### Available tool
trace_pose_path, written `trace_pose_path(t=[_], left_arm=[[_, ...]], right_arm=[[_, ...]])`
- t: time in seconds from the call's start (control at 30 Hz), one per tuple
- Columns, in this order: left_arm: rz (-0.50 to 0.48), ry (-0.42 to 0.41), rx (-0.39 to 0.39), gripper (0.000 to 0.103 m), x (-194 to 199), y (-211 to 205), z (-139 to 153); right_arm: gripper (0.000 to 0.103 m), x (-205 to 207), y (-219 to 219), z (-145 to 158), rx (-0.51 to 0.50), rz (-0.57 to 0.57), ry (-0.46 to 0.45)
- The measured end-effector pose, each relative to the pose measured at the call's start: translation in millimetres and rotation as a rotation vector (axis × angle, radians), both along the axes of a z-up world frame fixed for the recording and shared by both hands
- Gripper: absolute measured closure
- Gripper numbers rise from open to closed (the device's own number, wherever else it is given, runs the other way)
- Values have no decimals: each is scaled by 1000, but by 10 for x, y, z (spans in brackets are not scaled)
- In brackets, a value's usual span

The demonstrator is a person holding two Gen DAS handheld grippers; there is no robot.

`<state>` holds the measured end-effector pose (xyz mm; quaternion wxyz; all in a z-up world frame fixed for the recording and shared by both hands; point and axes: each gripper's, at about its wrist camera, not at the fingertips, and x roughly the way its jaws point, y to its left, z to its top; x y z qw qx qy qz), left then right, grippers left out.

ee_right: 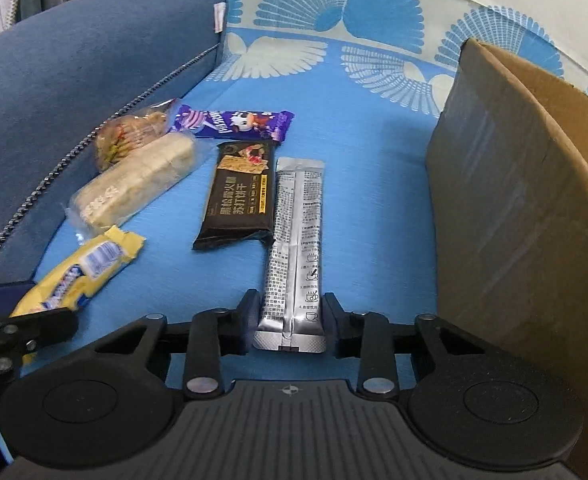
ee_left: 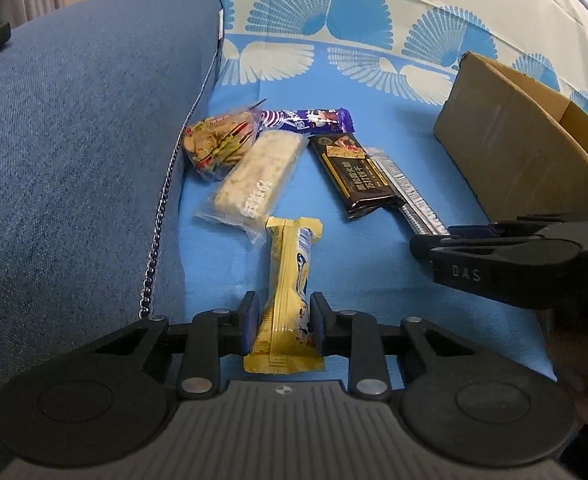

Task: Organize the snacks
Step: 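Grasp the yellow wafer bar with the left gripper while the right approaches the silver stick packet, then grasp the silver stick packet with the right gripper while the left holds the yellow bar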

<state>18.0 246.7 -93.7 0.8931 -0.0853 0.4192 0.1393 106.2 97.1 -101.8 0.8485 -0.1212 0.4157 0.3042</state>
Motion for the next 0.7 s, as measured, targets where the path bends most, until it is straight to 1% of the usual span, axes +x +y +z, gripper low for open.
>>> trace_pose_path(t=[0.13, 0.27, 0.4, 0.5, 0.6, 0.7], left_arm=[[8, -12, -27, 81, -31, 30, 16], [1, -32, -40, 83, -77, 38, 49], [-6, -46, -66, 84, -105, 56, 73], [-32, -48, -96, 84, -114, 63, 81], [-72, -27, -142, 84, -107, 57, 64], [-96, -7, -168, 84, -122, 28, 59]], right_arm=[[69, -76, -53, 116, 9, 18, -25], [69, -134, -189, 286, 37, 13, -2], [69, -253, -312, 453, 41, 62, 28], [69, -414, -441, 571, 37, 91, 38], [69, -601, -614, 609, 46, 98, 58], [69, -787, -784, 527, 61, 81, 85]])
